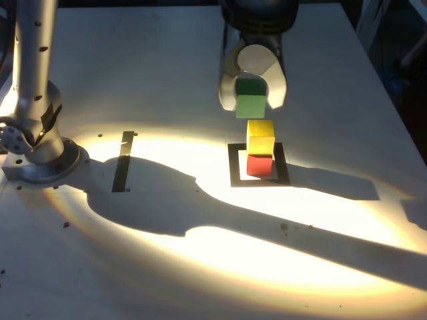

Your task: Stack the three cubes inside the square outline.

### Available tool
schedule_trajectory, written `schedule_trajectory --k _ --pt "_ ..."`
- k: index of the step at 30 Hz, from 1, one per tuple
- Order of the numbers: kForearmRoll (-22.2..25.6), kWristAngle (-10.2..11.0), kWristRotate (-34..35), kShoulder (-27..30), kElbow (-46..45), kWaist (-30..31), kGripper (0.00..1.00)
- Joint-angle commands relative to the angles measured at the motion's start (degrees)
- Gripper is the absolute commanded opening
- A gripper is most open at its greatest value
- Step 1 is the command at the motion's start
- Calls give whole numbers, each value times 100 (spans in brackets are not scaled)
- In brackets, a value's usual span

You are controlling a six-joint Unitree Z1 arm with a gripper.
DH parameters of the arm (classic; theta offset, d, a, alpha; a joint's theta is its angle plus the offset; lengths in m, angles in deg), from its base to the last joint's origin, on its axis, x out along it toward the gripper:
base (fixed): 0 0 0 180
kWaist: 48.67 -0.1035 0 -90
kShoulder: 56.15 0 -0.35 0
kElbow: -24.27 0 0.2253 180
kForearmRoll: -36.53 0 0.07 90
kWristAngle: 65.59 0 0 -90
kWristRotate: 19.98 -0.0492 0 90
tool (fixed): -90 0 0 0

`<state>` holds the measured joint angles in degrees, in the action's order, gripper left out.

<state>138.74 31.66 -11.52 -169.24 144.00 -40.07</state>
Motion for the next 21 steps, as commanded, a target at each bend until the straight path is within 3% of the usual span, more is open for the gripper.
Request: schedule_trajectory --k 1,6,21 --pt "-13 -40 35 -63 12 -54 11" --pt "-78 -134 181 -117 -105 -184 11" --pt "-455 -141 234 -273 -281 -210 14"
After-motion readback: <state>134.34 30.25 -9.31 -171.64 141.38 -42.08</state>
